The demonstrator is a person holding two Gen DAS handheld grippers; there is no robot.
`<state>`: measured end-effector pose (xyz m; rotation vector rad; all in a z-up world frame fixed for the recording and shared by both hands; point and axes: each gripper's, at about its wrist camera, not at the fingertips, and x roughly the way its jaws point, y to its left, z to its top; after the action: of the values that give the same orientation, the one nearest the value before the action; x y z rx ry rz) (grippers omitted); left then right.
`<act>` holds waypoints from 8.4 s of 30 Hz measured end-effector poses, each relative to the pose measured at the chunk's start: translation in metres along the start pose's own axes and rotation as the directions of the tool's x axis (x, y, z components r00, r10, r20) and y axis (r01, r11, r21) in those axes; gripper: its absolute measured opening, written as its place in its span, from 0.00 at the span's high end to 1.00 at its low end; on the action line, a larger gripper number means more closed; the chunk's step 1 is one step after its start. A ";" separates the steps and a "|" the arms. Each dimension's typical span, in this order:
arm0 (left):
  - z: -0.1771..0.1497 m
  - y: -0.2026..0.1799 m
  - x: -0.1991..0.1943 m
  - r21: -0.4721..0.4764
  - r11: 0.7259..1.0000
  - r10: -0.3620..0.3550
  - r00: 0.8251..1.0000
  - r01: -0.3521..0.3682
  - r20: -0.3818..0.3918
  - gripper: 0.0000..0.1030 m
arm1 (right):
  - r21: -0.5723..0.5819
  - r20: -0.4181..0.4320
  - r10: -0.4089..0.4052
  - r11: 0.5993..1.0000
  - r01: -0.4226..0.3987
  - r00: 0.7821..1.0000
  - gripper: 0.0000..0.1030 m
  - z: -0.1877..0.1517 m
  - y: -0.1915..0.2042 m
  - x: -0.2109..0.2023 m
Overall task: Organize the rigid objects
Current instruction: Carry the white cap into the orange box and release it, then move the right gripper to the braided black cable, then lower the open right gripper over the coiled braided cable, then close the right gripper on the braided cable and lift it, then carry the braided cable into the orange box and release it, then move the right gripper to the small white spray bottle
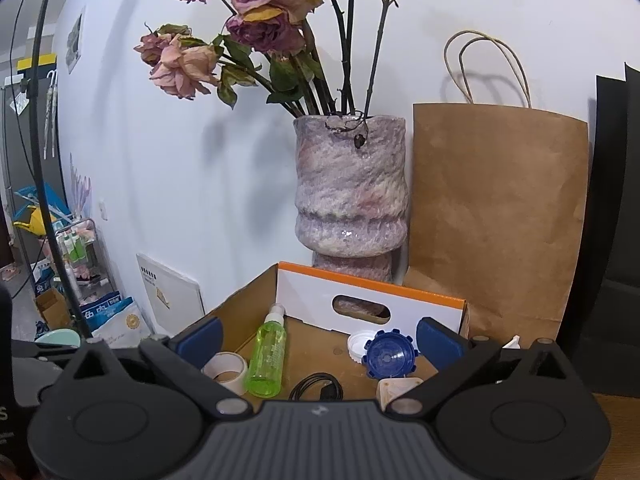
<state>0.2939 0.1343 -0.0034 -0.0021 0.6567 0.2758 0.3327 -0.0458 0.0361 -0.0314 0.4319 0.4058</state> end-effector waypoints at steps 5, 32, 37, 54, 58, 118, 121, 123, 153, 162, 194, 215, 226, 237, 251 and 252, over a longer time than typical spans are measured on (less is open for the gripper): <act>0.000 0.000 0.000 -0.002 1.000 -0.002 1.000 0.002 -0.002 0.85 | -0.039 0.040 -0.042 0.998 0.044 0.998 0.00 0.001 -0.009 -0.013; 0.000 0.001 0.000 -0.003 1.000 -0.002 1.000 0.002 -0.002 0.85 | 0.063 -0.046 -0.268 0.961 0.271 0.962 0.00 -0.054 -0.144 -0.037; 0.000 0.001 0.000 -0.003 1.000 -0.002 1.000 0.002 -0.002 0.85 | 0.027 -0.119 -0.244 0.968 0.248 0.963 0.00 -0.063 -0.136 -0.021; 0.000 0.001 0.000 -0.003 1.000 -0.002 1.000 0.002 -0.002 0.85 | 0.024 -0.269 -0.211 0.974 0.226 0.940 0.00 -0.085 -0.138 0.027; 0.000 0.001 0.000 -0.003 1.000 -0.002 1.000 0.002 -0.002 0.85 | 0.073 -0.282 -0.189 0.973 0.218 0.940 0.00 -0.084 -0.146 0.034; 0.000 0.001 0.000 -0.003 1.000 -0.001 1.000 0.001 -0.002 0.85 | 0.086 -0.093 -0.320 0.941 0.328 0.943 0.18 -0.068 -0.156 -0.046; 0.000 0.001 0.000 -0.003 1.000 -0.001 1.000 0.001 -0.002 0.85 | 0.080 -0.070 -0.315 0.944 0.320 0.946 0.18 -0.062 -0.151 -0.051; 0.000 0.001 0.000 -0.003 1.000 -0.001 1.000 0.001 -0.002 0.85 | 0.074 -0.057 -0.310 0.946 0.314 0.949 0.17 -0.058 -0.147 -0.053; 0.000 0.001 0.000 -0.003 1.000 0.000 1.000 0.000 -0.002 0.85 | -0.019 0.038 -0.075 0.997 0.076 0.996 0.17 -0.003 -0.020 -0.012; 0.000 0.001 -0.001 -0.001 1.000 0.001 1.000 -0.001 -0.001 0.85 | -0.051 -0.033 -0.036 0.998 0.034 0.999 0.17 -0.009 -0.002 0.007; 0.001 0.001 -0.001 0.000 1.000 0.002 1.000 -0.002 0.001 0.85 | -0.061 -0.081 -0.029 0.998 0.024 0.996 0.00 -0.015 -0.004 0.013; 0.001 0.001 -0.001 -0.002 1.000 0.001 1.000 -0.001 0.000 0.85 | 0.034 0.023 -0.106 0.994 0.105 0.994 0.00 -0.006 -0.056 -0.016; 0.001 0.001 -0.001 -0.002 1.000 0.001 1.000 -0.001 0.000 0.85 | 0.080 -0.007 -0.251 0.965 0.251 0.968 0.00 -0.027 -0.125 -0.033; 0.001 0.001 -0.001 -0.002 1.000 0.002 1.000 -0.002 -0.001 0.85 | 0.082 -0.112 -0.330 0.937 0.340 0.937 0.00 -0.064 -0.172 -0.037; 0.001 0.001 -0.001 -0.001 1.000 0.003 1.000 -0.003 0.000 0.85 | 0.057 -0.105 -0.297 0.951 0.304 0.949 0.00 -0.068 -0.160 -0.018; 0.001 0.001 0.000 -0.001 1.000 0.003 1.000 -0.003 0.000 0.85 | 0.083 -0.104 -0.284 0.953 0.293 0.953 0.00 -0.066 -0.161 -0.014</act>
<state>0.2938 0.1352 -0.0024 -0.0021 0.6568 0.2786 0.3577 -0.2069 -0.0274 -0.0176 0.5284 0.0946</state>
